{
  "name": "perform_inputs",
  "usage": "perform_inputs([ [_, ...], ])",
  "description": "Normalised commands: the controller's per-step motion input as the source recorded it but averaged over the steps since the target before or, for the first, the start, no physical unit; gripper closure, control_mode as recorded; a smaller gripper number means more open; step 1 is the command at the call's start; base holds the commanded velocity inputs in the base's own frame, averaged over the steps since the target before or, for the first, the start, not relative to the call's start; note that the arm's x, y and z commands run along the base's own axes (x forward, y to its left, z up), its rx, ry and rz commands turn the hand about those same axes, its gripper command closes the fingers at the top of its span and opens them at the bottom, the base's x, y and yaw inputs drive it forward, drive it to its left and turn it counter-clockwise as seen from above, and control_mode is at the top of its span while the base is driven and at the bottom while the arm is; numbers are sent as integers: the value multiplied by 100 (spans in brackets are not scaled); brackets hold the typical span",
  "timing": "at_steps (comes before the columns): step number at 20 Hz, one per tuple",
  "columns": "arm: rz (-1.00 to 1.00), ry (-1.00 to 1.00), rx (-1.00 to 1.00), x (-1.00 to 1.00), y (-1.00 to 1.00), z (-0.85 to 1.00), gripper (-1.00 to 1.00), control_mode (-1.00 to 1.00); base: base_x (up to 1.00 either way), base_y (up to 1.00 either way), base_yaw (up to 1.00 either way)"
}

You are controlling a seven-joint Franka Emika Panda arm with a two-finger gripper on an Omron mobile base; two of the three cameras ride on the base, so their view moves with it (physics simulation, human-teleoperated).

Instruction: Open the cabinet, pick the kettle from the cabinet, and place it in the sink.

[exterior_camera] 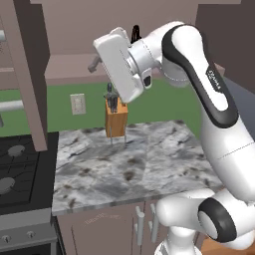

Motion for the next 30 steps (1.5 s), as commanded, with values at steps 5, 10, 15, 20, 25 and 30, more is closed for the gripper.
perform_inputs([
  [5,-14,-15,-12,0,-53,0,-100,-100,0,0,0],
  [10,-17,-13,-18,2,-46,0,-100,-100,0,0,0],
  [15,-23,-14,-19,12,-37,0,-100,-100,0,0,0],
  [20,-14,-30,-20,14,-33,0,-100,-100,0,0,0],
  [25,-10,-31,-19,24,-28,-1,-100,-100,0,0,0],
  [30,-8,-26,-15,35,-26,-1,-100,-100,0,0,0],
])
